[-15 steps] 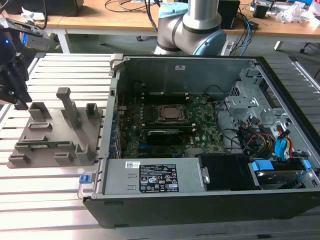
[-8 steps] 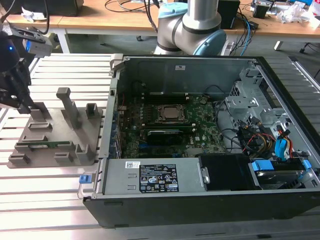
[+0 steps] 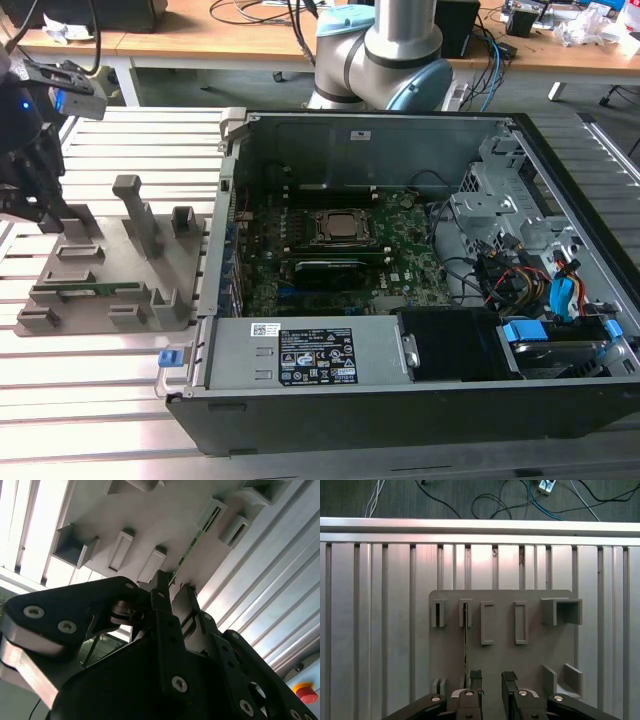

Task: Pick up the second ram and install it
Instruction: 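Pick up the second ram and move it above second insertion slot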

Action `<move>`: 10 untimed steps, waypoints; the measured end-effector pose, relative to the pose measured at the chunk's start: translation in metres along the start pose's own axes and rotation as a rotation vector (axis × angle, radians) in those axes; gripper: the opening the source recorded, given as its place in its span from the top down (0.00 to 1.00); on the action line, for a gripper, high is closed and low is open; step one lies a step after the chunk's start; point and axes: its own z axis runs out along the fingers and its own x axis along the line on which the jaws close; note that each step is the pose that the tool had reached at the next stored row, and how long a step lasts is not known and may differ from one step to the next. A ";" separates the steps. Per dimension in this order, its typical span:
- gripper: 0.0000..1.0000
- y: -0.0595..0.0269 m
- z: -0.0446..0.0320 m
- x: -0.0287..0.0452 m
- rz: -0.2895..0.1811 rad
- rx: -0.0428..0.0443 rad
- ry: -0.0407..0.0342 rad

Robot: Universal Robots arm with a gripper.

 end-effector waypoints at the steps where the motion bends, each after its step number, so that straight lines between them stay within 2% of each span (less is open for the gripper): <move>1: 0.70 0.0000 0.0006 0.0002 0.000 0.0001 -0.0001; 10: 0.70 -0.0002 0.0068 0.0013 0.000 0.0001 -0.0001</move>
